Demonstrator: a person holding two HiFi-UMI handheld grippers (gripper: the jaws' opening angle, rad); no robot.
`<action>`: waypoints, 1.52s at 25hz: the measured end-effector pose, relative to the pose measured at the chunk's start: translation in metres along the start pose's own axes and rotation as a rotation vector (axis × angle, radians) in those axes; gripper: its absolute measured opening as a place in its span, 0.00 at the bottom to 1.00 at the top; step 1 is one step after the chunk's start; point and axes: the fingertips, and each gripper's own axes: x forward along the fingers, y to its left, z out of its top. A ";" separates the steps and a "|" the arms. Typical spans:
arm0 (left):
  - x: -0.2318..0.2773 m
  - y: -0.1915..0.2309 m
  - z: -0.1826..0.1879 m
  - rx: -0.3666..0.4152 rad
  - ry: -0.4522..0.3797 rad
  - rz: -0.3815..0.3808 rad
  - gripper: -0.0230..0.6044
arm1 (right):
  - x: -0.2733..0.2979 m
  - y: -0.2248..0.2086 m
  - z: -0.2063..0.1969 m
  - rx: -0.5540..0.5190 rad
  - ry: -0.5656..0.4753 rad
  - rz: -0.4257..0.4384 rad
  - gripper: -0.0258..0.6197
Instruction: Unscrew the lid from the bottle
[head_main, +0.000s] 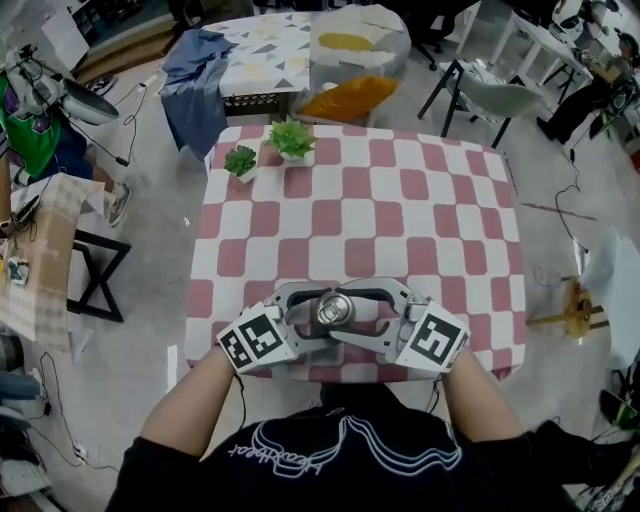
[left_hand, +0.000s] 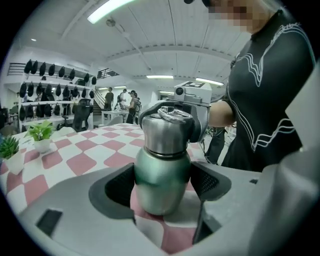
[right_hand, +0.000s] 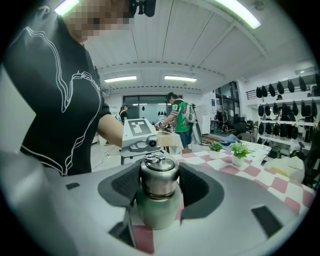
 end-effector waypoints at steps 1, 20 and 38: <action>0.000 -0.001 -0.001 0.018 0.008 -0.022 0.60 | 0.001 0.001 0.000 -0.009 0.007 0.021 0.42; -0.004 -0.002 -0.001 0.072 0.033 -0.120 0.60 | 0.004 0.004 0.003 -0.071 0.037 0.181 0.43; 0.000 -0.001 0.001 -0.093 -0.074 0.267 0.60 | -0.008 0.004 -0.005 0.079 -0.057 -0.262 0.53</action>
